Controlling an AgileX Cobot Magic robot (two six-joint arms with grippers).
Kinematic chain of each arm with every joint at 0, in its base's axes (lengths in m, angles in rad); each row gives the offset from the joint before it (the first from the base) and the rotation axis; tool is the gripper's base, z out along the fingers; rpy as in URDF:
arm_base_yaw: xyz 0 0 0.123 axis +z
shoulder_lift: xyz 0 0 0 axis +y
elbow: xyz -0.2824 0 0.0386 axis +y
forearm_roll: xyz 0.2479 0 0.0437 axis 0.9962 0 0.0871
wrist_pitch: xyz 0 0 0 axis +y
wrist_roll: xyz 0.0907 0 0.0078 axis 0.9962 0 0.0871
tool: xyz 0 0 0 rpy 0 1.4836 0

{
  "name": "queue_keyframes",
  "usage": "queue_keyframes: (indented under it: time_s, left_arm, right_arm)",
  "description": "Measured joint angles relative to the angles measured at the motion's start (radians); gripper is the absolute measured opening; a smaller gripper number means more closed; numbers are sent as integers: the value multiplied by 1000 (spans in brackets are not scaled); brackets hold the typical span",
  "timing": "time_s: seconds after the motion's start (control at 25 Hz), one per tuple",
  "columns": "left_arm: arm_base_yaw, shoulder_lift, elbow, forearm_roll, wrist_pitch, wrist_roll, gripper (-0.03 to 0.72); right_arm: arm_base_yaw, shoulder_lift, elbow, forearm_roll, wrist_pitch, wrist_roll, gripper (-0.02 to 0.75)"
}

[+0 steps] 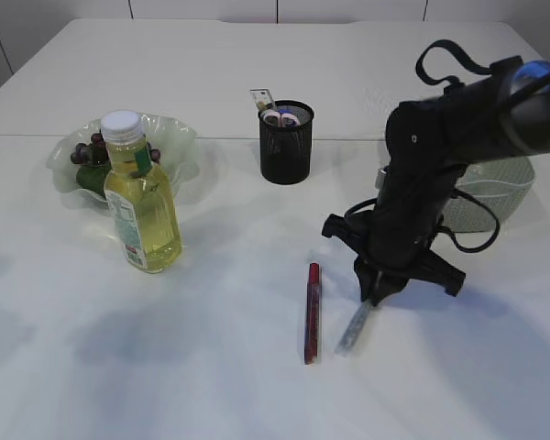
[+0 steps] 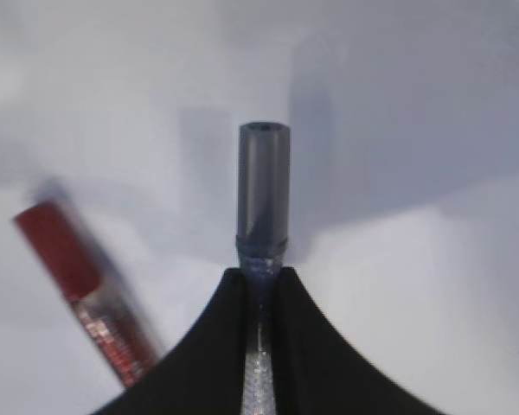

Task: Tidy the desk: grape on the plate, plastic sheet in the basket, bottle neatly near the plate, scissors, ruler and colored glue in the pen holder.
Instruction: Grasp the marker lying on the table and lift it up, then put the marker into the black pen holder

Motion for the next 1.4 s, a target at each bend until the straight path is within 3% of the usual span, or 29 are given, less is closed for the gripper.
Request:
queue_keyframes:
  time_s: [0.2,0.32,0.6,0.84,1.4]
  left_arm:
    - [0,0,0,0,-6,0,434]
    - [0,0,0,0,-7,0,434]
    - [0,0,0,0,-7,0,434]
    - [0,0,0,0,-7,0,434]
    - [0,0,0,0,-4,0,434]
  right_arm:
    - [0,-41,-105,68,-7,-265,64]
    - [-9,-58,-192,167,-7,-467,64]
    - [-107,-60,-339,549,-25,-941,64]
    - [-192,-60,-358,854,-170,-1246,64]
    - [-219,145,-469,1646,-375,-2054,64]
